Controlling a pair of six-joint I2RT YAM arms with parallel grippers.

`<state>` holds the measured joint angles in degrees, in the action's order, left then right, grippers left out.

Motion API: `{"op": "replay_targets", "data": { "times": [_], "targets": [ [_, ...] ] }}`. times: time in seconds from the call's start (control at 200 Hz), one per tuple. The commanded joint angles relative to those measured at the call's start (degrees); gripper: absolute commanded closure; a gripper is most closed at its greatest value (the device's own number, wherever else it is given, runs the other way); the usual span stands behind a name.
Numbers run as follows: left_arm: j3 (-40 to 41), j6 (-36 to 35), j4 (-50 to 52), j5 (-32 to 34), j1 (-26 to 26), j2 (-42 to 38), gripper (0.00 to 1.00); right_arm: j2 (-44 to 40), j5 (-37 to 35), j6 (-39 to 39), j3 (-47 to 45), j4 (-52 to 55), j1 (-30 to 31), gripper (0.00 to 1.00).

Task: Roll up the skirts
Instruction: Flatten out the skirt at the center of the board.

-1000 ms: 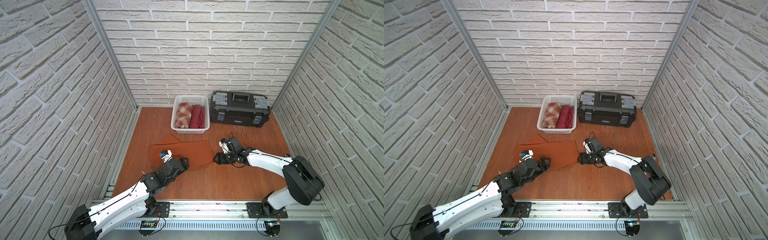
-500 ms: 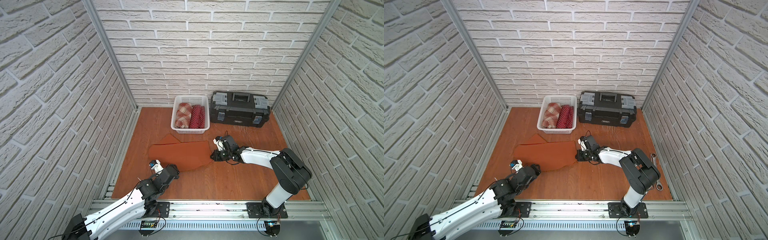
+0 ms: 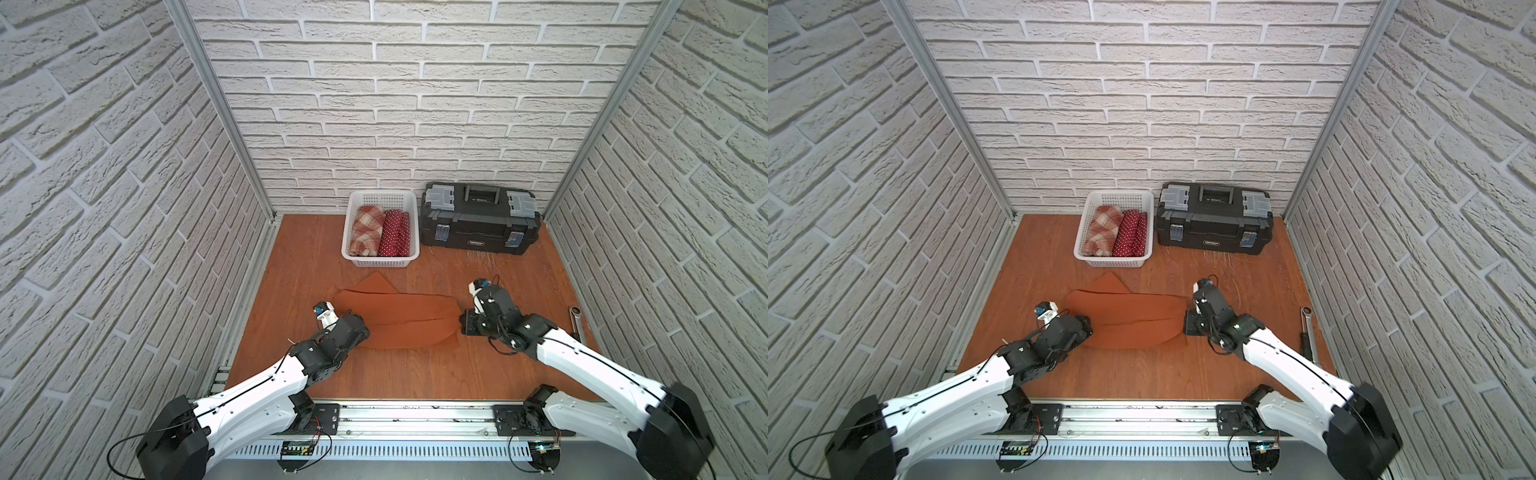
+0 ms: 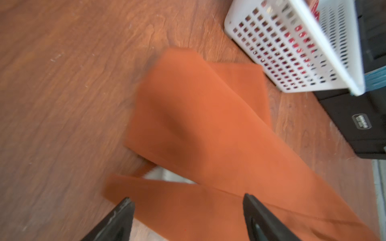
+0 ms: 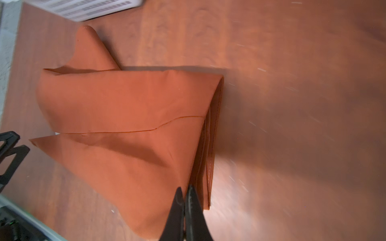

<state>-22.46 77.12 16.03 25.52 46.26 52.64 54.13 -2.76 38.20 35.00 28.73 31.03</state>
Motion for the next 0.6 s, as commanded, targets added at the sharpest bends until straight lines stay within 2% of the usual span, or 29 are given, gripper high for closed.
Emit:
{"op": "replay_targets", "data": {
  "times": [0.0, 0.075, 0.135, 0.3, 0.435, 0.495, 0.595],
  "targets": [
    [-2.2, -1.8, -3.5, -1.5, 0.7, 2.3, 0.14, -11.0, -6.3, 6.1, -1.6, 14.5, 0.4, 0.97],
    [-2.2, -0.9, -3.3, -1.3, 2.5, 3.0, 0.14, -18.5, -4.5, 7.5, -2.7, 15.6, 0.7, 0.97],
    [-1.4, 0.8, -3.2, -0.5, 4.3, 3.2, 0.13, -21.0, -3.6, 8.4, -2.8, 15.7, 0.7, 0.97],
    [1.7, 7.2, -5.9, 3.0, 10.1, 5.1, 0.11, -16.5, -3.2, 6.4, -1.8, 13.8, 0.8, 0.97],
    [2.9, 8.1, -13.1, 5.7, 11.9, 9.2, 0.11, -13.8, -2.2, 5.9, -1.9, 10.4, 0.8, 0.97],
    [2.8, 7.6, -16.4, 6.6, 11.9, 12.6, 0.15, -13.3, -2.2, 5.5, -1.6, 10.3, 0.8, 0.97],
    [2.2, 5.4, -24.1, 8.4, 11.9, 19.8, 0.33, -13.7, -2.9, 5.1, -1.1, 10.9, 0.8, 0.97]
  ]
}}
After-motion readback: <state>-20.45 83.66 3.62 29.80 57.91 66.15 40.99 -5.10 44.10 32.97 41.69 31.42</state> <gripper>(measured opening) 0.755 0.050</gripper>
